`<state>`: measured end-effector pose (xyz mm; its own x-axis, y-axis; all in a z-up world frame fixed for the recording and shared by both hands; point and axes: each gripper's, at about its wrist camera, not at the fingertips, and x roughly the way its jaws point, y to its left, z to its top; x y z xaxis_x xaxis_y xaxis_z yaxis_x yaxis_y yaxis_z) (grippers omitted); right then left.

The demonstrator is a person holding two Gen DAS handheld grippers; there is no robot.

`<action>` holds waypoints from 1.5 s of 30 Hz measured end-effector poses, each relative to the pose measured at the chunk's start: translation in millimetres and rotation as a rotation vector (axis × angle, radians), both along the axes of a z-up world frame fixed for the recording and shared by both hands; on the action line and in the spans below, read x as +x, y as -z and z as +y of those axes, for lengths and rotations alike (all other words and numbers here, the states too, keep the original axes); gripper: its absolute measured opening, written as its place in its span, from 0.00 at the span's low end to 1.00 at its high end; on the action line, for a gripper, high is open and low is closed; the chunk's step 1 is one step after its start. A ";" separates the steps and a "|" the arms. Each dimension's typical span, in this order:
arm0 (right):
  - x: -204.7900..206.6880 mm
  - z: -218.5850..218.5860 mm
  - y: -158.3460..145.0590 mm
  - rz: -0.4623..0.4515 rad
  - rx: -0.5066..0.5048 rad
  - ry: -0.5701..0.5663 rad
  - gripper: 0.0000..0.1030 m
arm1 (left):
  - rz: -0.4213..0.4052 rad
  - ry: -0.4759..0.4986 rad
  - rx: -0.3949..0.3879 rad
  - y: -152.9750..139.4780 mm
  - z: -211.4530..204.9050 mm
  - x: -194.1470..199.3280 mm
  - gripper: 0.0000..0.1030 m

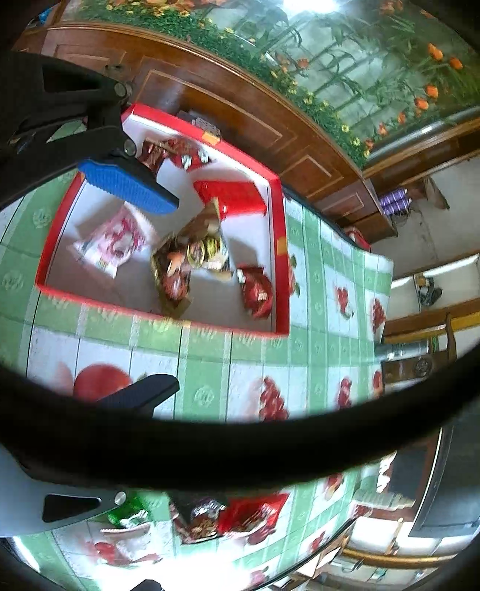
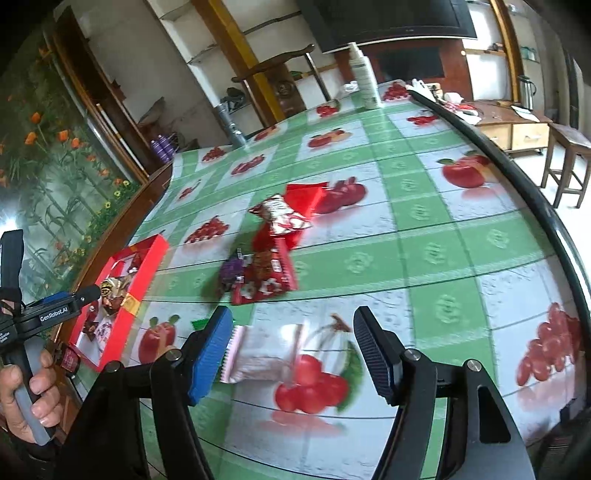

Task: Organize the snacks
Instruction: 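Move both open tools back from the box over the remaining packets, then grasp the green snack packet with the left tool while the right tool grasps the white-pink packet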

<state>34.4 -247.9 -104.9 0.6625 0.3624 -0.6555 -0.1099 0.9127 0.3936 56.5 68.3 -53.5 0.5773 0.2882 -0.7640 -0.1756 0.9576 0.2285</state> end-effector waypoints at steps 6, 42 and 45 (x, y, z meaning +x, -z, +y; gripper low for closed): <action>-7.6 -9.3 4.3 0.010 -0.025 0.005 0.67 | 0.057 0.093 -0.018 16.9 -37.8 0.9 0.86; 21.5 68.6 23.8 0.151 -0.333 -0.218 0.55 | 0.179 0.279 -0.114 47.9 -109.3 12.2 0.86; 20.8 55.2 22.9 0.140 -0.316 -0.187 0.24 | 0.191 0.292 -0.130 49.2 -111.2 13.5 0.86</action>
<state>55.2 -192.7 -127.8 0.5007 0.2340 -0.8334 -0.2509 0.9607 0.1190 70.0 -42.8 -102.7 0.4640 0.0263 -0.8854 0.1434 0.9842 0.1044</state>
